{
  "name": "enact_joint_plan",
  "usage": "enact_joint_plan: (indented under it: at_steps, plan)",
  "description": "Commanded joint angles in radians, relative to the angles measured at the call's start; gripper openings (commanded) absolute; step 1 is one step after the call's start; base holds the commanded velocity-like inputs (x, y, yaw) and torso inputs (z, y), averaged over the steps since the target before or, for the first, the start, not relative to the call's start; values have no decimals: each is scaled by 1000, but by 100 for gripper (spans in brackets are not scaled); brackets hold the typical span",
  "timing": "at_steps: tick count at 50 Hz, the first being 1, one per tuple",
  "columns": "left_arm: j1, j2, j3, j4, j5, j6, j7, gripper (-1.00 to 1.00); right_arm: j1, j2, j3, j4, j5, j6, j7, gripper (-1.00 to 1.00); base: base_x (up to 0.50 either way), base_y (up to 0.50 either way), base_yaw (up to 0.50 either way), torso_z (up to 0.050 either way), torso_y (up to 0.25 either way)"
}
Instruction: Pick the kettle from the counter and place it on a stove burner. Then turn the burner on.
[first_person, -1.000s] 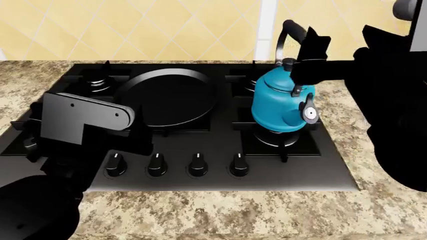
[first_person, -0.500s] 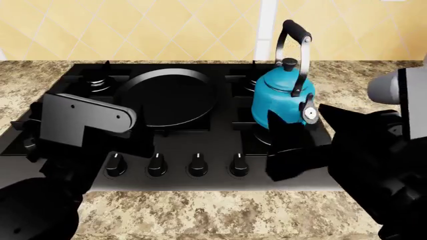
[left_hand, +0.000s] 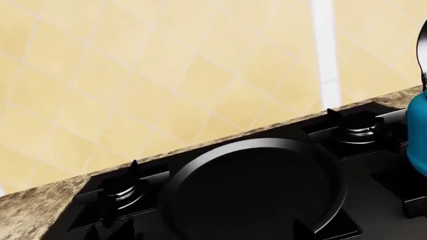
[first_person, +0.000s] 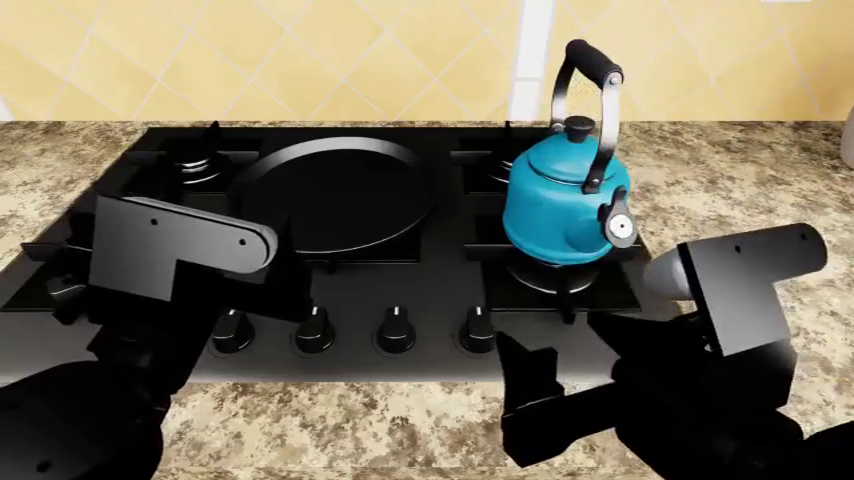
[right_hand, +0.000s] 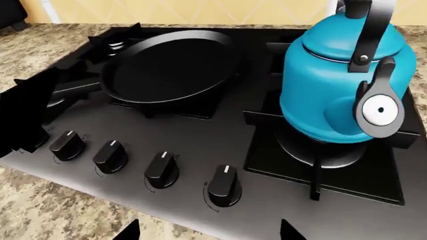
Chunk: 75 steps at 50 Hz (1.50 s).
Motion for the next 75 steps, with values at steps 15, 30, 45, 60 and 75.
enact_joint_plan:
  at_steps: [15,30,45,60,75]
  plan:
    - [18,1,27,-25,31,35,19,100,-83,-111,-32,128,-341,92,-159,100,0,0,0,0,0]
    - [21,3,34,-22,33,42,15,100,-137,-202,-67,180,-575,110,-284,100,0,0,0,0,0]
    - [19,2,49,-36,44,52,25,100,-127,-252,-117,301,-755,114,-437,100,0,0,0,0,0]
    - [25,4,60,-48,55,68,31,100,-152,-282,-175,328,-824,113,-510,100,0,0,0,0,0]
    - [27,3,71,-64,68,82,41,100,-169,-285,-200,364,-871,101,-556,100,0,0,0,0,0]
